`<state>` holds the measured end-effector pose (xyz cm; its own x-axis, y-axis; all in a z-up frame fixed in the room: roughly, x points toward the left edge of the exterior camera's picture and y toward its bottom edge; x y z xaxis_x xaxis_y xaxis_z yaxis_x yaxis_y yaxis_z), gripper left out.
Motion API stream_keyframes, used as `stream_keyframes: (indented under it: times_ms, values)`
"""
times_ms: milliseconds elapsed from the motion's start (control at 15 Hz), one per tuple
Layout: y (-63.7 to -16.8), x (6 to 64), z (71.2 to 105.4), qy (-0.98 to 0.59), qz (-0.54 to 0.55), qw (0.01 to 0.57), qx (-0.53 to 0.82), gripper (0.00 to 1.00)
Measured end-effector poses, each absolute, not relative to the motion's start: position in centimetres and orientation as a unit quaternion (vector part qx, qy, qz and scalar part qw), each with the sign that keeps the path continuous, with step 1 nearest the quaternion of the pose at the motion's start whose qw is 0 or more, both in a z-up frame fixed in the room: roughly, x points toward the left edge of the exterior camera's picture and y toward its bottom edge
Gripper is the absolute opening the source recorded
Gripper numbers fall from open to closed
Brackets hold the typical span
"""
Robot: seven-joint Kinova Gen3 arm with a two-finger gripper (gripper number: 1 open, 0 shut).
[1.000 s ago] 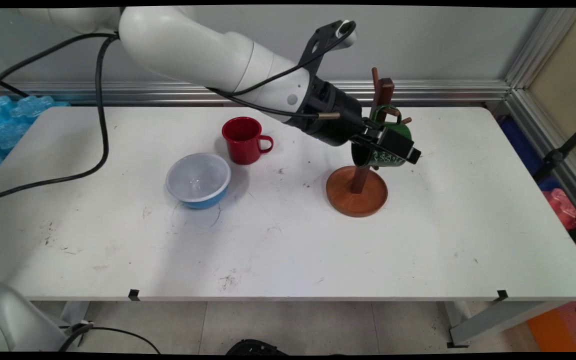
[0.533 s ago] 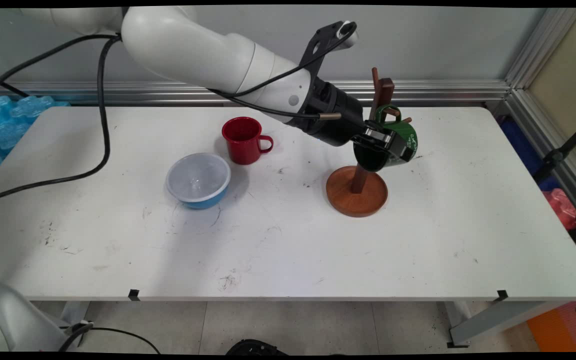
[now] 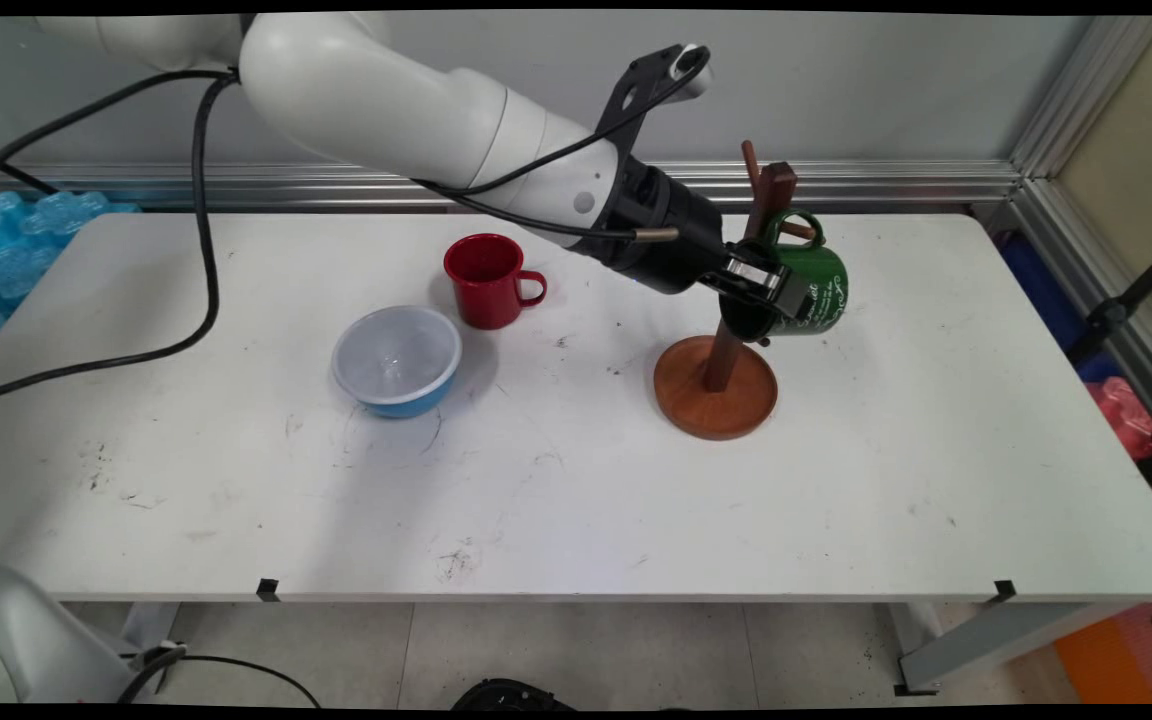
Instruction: Place the picked object on the table
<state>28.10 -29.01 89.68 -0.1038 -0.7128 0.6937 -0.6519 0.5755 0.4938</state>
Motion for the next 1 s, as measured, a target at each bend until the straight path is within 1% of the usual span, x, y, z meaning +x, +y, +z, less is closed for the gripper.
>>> stream_keyframes:
  times_ms: [1000]
  values:
    - [-28.33,28.81,90.64,-0.744,-0.034,0.493,0.449,0.0]
